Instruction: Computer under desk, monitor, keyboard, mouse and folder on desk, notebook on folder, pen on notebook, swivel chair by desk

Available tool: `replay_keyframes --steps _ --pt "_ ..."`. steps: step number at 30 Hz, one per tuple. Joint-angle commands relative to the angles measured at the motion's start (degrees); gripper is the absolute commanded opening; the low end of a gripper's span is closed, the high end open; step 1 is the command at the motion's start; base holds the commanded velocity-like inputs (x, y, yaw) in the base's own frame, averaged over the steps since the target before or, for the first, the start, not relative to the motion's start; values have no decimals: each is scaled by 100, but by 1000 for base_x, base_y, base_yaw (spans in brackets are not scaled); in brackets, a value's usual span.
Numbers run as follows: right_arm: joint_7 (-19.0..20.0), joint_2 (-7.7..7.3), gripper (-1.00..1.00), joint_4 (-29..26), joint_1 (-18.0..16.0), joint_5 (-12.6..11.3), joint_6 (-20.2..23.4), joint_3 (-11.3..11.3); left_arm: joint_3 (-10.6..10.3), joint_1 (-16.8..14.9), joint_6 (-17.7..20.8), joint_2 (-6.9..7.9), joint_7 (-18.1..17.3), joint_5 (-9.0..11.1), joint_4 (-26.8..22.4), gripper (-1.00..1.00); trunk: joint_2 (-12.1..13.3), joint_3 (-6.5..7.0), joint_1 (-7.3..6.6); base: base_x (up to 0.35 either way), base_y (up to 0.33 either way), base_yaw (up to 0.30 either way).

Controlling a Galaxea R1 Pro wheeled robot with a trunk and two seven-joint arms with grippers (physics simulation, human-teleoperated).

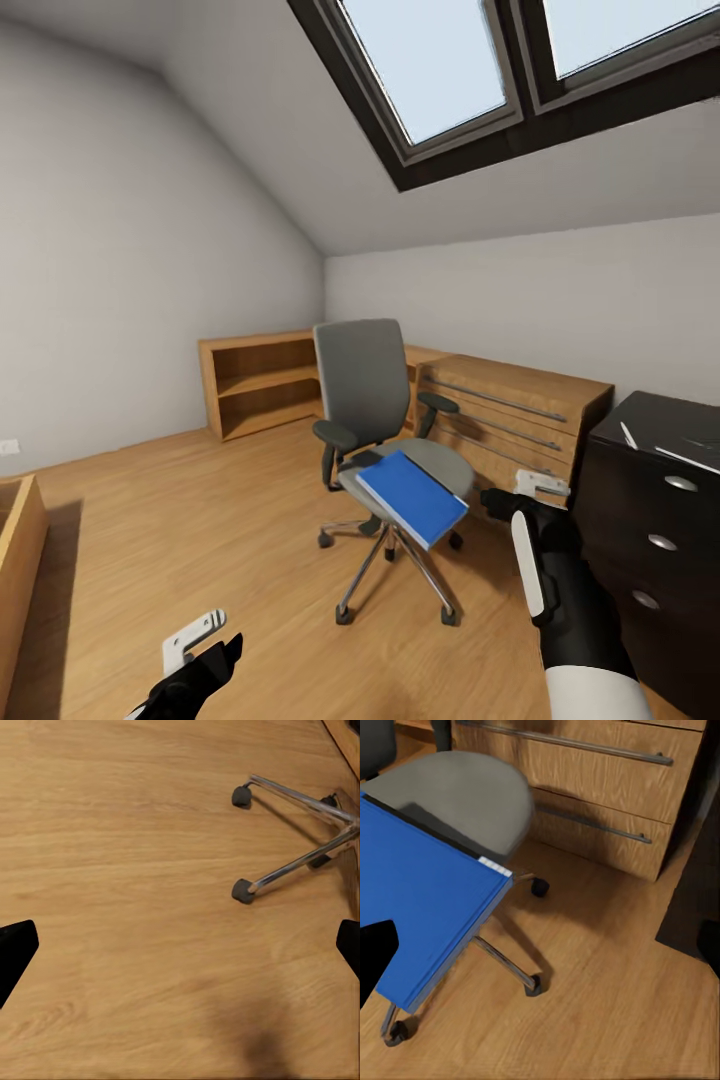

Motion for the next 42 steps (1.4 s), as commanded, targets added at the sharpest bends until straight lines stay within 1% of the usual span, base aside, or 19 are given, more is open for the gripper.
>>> replay_keyframes --steps 1,7,13,16,17,18,21,23,24,25,26,28,29,30,32,33,41,42 --pt "4 3 100 -4 -5 13 26 -12 -4 1 8 1 50 62 -12 100 -3 -1 -1 -6 5 -267" --pt "4 -7 100 -10 -5 -68 24 -54 -4 1 8 1 50 61 -12 100 -3 24 -1 -3 2 -267" --pt "10 -12 100 -10 -5 -277 13 -199 -4 1 8 3 56 59 -12 100 -3 49 -1 -1 0 -267" --pt "44 -12 100 17 -5 -612 -9 -373 -4 1 8 7 49 59 -14 100 -3 60 -1 0 0 -244" --pt "56 -12 100 32 -5 -858 -17 -487 -4 1 8 8 43 59 -23 100 -3 62 -1 0 0 -139" --pt "60 -12 100 37 -5 -992 -19 -534 -4 1 8 8 39 59 -29 100 -3 64 -1 0 0 -111" --pt "68 -14 100 56 -2 -1388 -24 -626 -6 1 8 9 33 59 -66 100 -3 67 -1 0 0 -72" --pt "74 -13 100 97 5 -1611 -26 -661 -6 1 11 9 38 62 -112 100 -3 68 -1 0 0 -41" --pt "80 -13 100 178 19 -1795 -27 -683 -4 1 17 6 42 64 -173 100 -3 69 -1 0 0 -23" --pt "84 -13 100 229 26 -1870 -28 -691 0 1 20 5 46 65 -209 100 -3 69 -1 0 0 -19" --pt "143 -21 100 432 47 -2101 -29 -714 8 1 29 3 57 68 -336 100 -3 69 -1 0 0 -8" --pt "222 -24 100 502 53 -2190 -29 -722 15 1 31 2 61 73 -378 100 -3 69 -1 0 0 -5" --pt "405 -32 100 564 59 -2279 -29 -734 27 1 33 2 64 80 -422 100 -3 69 -1 0 0 -2" --pt "541 -42 100 587 61 -2310 -29 -739 29 1 33 1 67 85 -444 100 -43 51 21 0 0 -2" --pt "665 -54 100 601 63 -2333 -30 -743 31 1 34 1 74 88 -459 100 -123 15 65 0 0 -1" --pt "876 -62 100 619 65 -2371 -30 -862 55 1 35 6 84 93 -507 100 -163 -3 87 0 0 0" --pt "927 -68 100 627 65 -2388 -29 -1120 69 1 45 9 78 101 -627 100 -484 -146 263 0 0 0" --pt "930 -69 100 631 65 -2391 -29 -1206 68 1 47 9 78 102 -639 100 -524 -164 285 0 0 0"
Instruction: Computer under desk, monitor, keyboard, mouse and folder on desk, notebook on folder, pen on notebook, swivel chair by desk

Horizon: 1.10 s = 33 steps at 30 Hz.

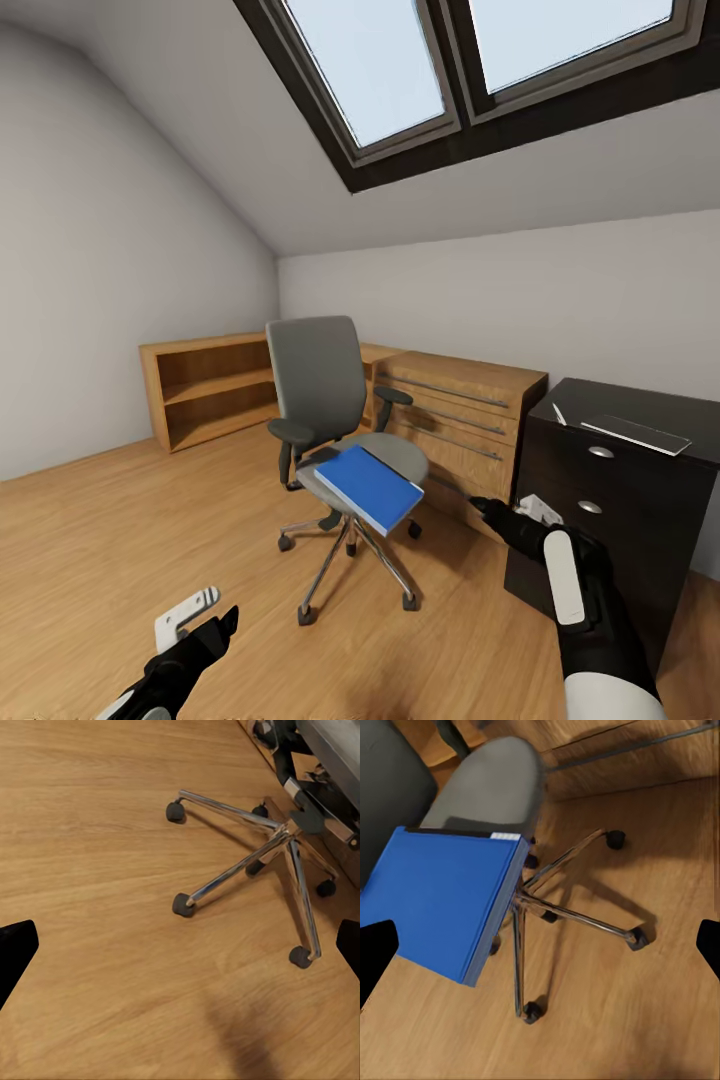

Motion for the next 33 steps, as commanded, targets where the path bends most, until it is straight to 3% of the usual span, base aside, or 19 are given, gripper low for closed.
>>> replay_keyframes --steps 1,4,9,17,22,24,29,33 --pt "-18 7 100 -4 -5 -66 25 -138 2 -1 17 -1 42 60 -22 100 -44 -24 22 0 0 0" --pt "-24 24 100 60 -5 -256 20 -421 20 -1 32 5 42 60 -46 100 -164 -78 88 0 0 0" --pt "-12 30 100 373 -5 -550 -191 -511 47 -1 46 7 42 61 -69 100 -287 -176 159 0 0 0" --pt "148 22 100 1023 -5 -980 -1342 -564 49 -1 52 0 41 61 -84 100 -298 -353 179 0 0 0" --pt "663 -4 100 1980 -5 -1056 -2040 -549 45 -1 52 -1 41 61 -85 100 -305 -464 192 0 0 0" --pt "1092 -56 100 2409 -5 -1050 -2315 -542 48 -1 52 -1 41 61 -86 100 -307 -508 197 0 0 0" --pt "1902 -214 100 2942 -5 -1055 -2560 -536 42 -1 41 -4 41 61 -86 100 -314 -619 210 0 0 0" --pt "2295 -269 100 3110 -5 -1058 -2609 -537 32 -1 32 -7 41 61 -86 100 -320 -708 221 0 0 0"
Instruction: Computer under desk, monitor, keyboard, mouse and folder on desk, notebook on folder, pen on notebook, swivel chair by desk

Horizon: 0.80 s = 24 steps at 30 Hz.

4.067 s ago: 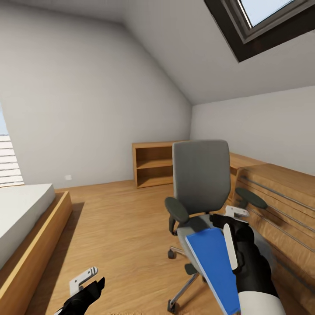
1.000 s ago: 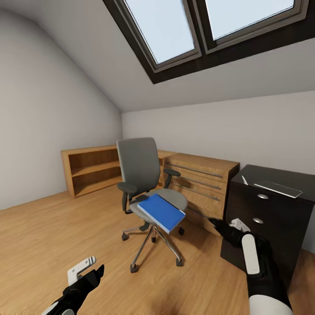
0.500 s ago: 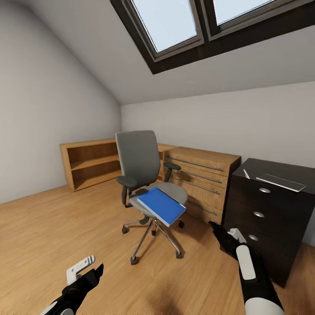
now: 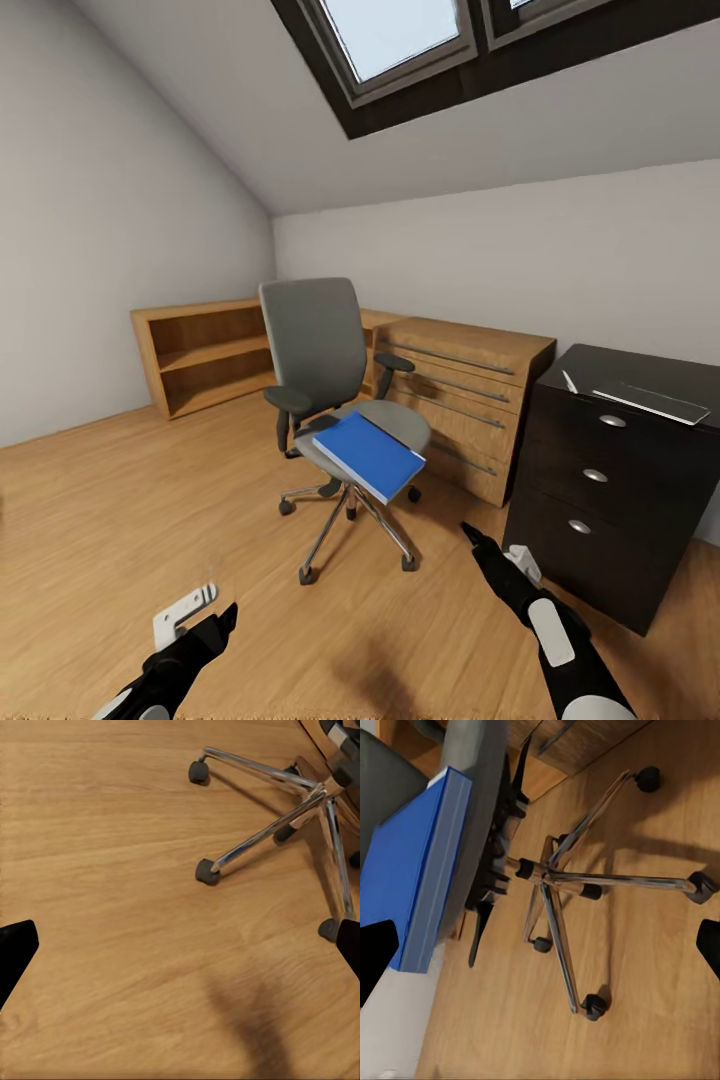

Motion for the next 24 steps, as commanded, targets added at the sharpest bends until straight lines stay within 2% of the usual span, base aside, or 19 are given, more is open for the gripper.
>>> replay_keyframes --steps 1,2,7,11,14,20,24 --pt "144 -7 100 78 -5 -42 42 -35 0 -1 10 -3 38 60 -10 100 -4 -28 1 0 0 0" --pt "299 -19 100 184 -5 -42 34 -34 -2 -1 6 -4 38 60 -10 100 -6 -50 4 0 0 0" --pt "600 -33 100 279 -5 -41 29 -32 -4 -1 2 -4 38 60 -13 100 -12 -161 17 0 0 0" --pt "900 -39 100 308 -5 -36 27 116 -8 -1 -4 -6 38 60 -18 100 -18 -250 27 0 0 0" --pt "1125 -40 100 306 -5 -41 28 381 -52 -1 -8 -9 38 53 -19 100 -22 -316 35 0 0 0" --pt "1431 -40 100 289 -5 -43 33 478 -76 -1 -9 -7 38 51 -19 100 -30 -449 50 0 0 0" --pt "1667 -40 100 276 -5 -43 35 629 -80 -1 -9 -11 38 51 -19 100 -35 -538 61 0 0 0"
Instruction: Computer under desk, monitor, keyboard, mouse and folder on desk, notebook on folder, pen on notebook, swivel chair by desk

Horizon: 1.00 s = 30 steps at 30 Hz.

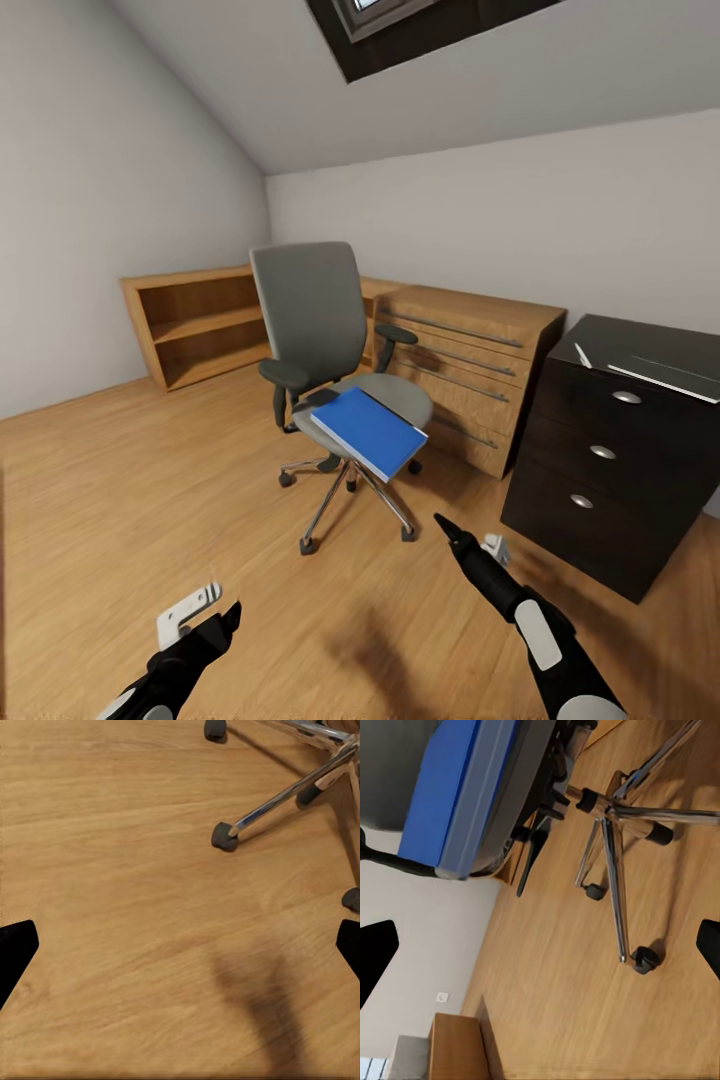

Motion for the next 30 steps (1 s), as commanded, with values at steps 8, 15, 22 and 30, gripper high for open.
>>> replay_keyframes --steps 8,15,22,30 --pt "251 6 100 -16 -4 -66 57 132 -8 -1 10 1 47 52 -4 100 -7 -72 7 0 0 0" --pt "274 6 100 -16 -4 -99 69 105 -8 -1 29 18 32 45 11 100 -7 -72 7 0 0 0" --pt "267 6 100 -17 -4 -114 86 93 -8 -1 28 24 24 47 36 100 -7 -72 7 106 0 0" --pt "261 48 100 -9 -4 -118 88 95 -8 -1 29 25 24 41 43 100 -7 -72 7 120 0 0"
